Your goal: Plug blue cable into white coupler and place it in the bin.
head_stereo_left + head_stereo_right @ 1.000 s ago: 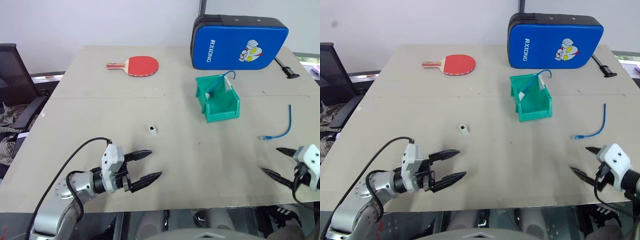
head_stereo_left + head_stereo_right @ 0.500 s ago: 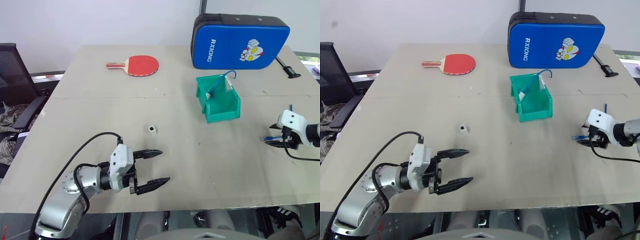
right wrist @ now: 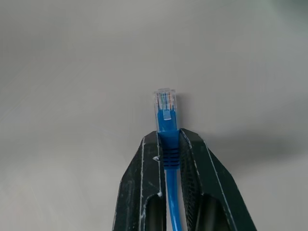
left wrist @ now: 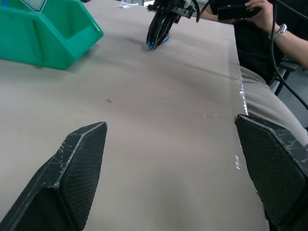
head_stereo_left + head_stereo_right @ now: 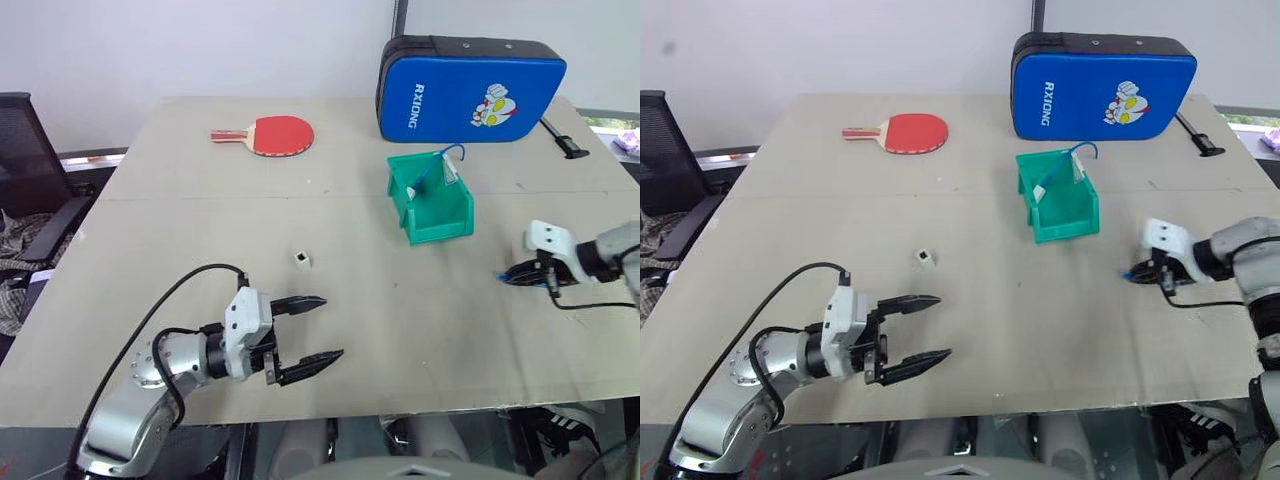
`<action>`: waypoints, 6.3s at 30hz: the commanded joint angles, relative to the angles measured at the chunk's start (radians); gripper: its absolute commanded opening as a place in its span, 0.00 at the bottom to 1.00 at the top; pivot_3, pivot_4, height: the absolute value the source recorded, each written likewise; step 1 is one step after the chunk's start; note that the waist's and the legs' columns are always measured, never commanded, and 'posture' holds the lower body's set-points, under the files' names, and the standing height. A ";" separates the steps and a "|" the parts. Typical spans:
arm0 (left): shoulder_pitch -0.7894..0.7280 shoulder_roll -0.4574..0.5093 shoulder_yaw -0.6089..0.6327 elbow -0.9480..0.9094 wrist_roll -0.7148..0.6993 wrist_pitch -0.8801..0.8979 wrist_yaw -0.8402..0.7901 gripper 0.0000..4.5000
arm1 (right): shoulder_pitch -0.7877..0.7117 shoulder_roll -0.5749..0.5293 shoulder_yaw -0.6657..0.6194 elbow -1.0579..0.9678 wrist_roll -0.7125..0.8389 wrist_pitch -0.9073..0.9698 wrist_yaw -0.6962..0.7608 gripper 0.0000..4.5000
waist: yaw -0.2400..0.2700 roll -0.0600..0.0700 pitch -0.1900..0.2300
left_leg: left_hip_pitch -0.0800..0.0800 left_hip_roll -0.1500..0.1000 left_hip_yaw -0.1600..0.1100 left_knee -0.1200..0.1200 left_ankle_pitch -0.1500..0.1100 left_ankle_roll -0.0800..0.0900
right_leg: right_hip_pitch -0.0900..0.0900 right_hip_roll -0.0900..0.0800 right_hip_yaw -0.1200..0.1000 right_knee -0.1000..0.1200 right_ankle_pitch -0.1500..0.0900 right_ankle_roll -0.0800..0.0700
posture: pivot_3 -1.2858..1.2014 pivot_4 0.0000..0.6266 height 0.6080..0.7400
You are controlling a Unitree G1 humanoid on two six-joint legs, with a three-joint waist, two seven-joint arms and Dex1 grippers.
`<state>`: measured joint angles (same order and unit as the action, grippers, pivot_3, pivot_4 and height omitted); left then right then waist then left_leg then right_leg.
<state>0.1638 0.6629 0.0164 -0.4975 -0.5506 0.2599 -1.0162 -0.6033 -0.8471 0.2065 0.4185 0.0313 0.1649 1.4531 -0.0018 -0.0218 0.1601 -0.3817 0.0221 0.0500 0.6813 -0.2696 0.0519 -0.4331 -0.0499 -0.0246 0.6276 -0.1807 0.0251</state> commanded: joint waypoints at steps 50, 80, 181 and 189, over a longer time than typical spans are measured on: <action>-0.808 -0.265 -0.528 0.656 0.487 0.037 -0.083 0.66 | 1.213 0.255 -0.624 -1.226 0.268 0.095 -0.587 0.86 | 0.018 0.000 -0.001 | -0.013 -0.002 -0.005 0.003 0.000 0.000 | -0.008 0.001 -0.003 -0.002 -0.001 0.000 | 0.52 0.24 0.93; -0.770 -0.245 -0.123 0.345 -0.302 0.810 -0.180 0.01 | 0.872 0.427 -0.374 -1.300 1.215 0.513 -1.177 0.86 | 0.015 0.000 -0.001 | -0.015 -0.002 -0.008 0.003 0.000 0.000 | -0.008 0.002 -0.003 -0.001 -0.001 0.000 | 0.52 0.24 0.93; -0.822 -0.299 -0.375 0.991 0.455 -0.351 -0.323 0.12 | 0.280 0.307 0.040 -0.730 0.379 0.292 -0.671 0.00 | 0.015 -0.001 -0.002 | -0.018 -0.003 -0.004 0.004 -0.002 0.003 | -0.011 0.003 -0.001 -0.001 0.003 0.001 | 0.52 0.24 0.93; -0.830 -0.306 -0.373 1.006 0.459 -0.360 -0.321 0.12 | 0.282 0.293 0.027 -0.699 0.356 0.295 -0.643 0.00 | 0.015 -0.001 -0.002 | -0.018 -0.003 -0.004 0.004 -0.002 0.003 | -0.011 0.002 -0.001 -0.001 0.003 0.001 | 0.52 0.24 0.93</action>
<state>-0.6590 0.3653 -0.3540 0.5202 -0.0980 -0.0871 -1.3242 -0.3162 -0.5412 0.2544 -0.2922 0.4023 0.4547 0.8039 0.0136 -0.0231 0.1584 -0.3997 0.0193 0.0459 0.6851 -0.2711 0.0551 -0.4441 -0.0474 -0.0255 0.6265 -0.1775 0.0264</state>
